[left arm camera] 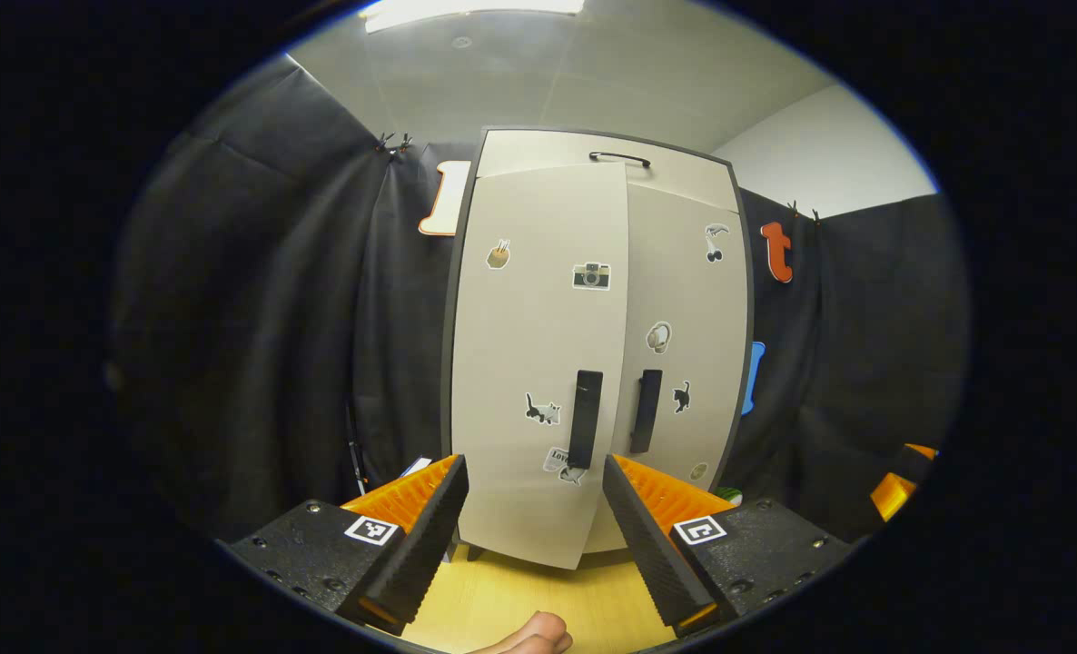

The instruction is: Grasp the bottle in the cabinet with the left hand and place it on the coaster, then close the right door with the right hand and the left door with the left hand.

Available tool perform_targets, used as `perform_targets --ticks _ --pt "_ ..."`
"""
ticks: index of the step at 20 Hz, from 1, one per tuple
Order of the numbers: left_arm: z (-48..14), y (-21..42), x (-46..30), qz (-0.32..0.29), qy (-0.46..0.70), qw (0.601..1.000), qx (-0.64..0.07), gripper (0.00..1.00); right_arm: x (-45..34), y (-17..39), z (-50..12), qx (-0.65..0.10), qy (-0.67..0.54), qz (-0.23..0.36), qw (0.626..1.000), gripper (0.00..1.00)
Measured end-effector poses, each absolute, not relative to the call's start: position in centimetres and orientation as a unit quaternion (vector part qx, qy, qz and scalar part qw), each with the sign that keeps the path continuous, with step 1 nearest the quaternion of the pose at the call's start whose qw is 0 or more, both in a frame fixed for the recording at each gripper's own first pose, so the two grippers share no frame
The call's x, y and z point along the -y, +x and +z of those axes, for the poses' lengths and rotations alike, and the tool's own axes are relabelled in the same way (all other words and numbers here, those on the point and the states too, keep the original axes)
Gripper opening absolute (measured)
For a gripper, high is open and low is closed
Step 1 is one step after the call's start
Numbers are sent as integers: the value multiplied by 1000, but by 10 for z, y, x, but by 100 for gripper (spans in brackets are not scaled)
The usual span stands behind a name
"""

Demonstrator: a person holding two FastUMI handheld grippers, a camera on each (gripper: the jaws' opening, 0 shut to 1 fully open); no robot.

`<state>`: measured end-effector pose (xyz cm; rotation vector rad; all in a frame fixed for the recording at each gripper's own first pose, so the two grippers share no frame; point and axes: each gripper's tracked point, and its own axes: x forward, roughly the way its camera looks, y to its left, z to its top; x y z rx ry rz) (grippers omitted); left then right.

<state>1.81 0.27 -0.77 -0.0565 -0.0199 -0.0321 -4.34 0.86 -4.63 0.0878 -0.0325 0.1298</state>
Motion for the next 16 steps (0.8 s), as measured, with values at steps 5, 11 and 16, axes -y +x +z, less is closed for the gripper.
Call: perform_targets --ticks 5,11,16 --pt "-10 6 -17 -8 -7 1000 0 95 -46 -33 -31 8 52 69 996 94" --pt "-16 0 -22 -7 1 1000 1 92 -74 -27 -36 -7 42 84 996 92" --pt "-25 -12 -17 -14 5 1000 -1 95 -78 -32 -39 -8 38 84 996 94"
